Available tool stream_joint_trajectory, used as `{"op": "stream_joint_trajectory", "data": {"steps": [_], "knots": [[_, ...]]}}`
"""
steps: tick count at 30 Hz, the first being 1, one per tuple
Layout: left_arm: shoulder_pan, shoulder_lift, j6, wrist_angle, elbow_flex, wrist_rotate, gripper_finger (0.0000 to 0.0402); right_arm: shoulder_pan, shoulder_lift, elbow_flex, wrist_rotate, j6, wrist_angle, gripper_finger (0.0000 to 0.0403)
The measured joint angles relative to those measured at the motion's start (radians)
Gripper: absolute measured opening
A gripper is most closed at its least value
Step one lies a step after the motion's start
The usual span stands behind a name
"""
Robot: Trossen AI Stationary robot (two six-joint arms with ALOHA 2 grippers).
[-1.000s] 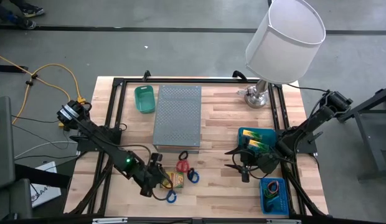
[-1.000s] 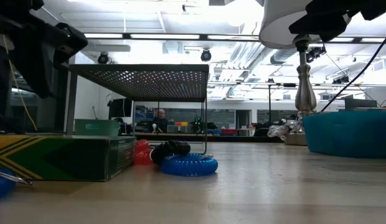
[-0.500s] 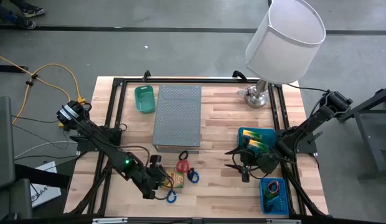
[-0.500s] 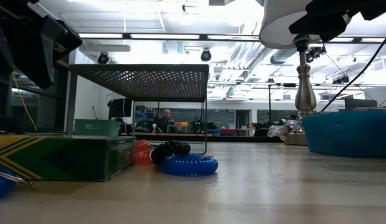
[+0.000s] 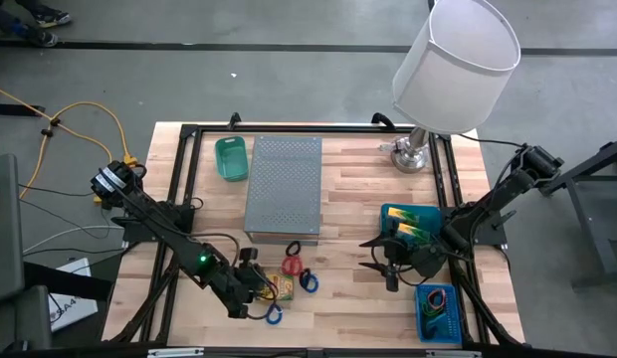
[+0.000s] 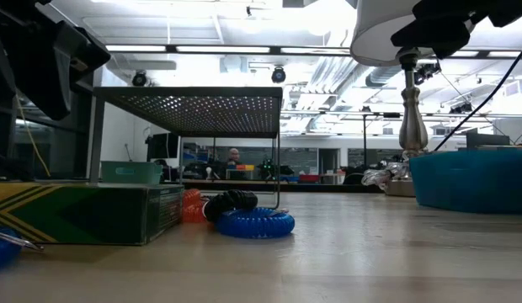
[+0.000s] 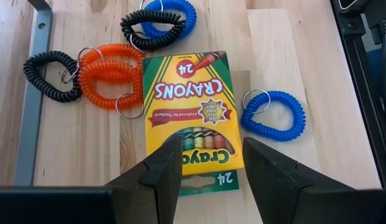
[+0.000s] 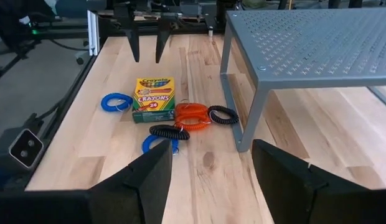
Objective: Pick & Place Office Desk Supplies
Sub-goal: Put the crayon box into the blue bin
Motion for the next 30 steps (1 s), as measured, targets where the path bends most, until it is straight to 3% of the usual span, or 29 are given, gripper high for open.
{"op": "stream_joint_trajectory", "data": {"steps": [12,19,24,30], "knots": [[-0.022,0.0,-0.068,-0.002,-0.001,-0.009,0.0161,-0.006,0.0,0.0,0.081,0.077,0.099,0.021],[-0.082,0.018,-0.139,-0.028,-0.005,-0.06,0.0161,-0.058,0.051,0.0,-0.115,0.138,0.141,0.021],[-0.107,0.078,-0.168,-0.032,-0.009,-0.075,0.0161,-0.101,0.19,0.021,-0.223,0.069,0.298,0.021],[-0.111,0.126,-0.169,-0.027,-0.009,-0.092,0.0161,-0.143,0.398,0.184,-0.325,-0.024,0.316,0.021]]}}
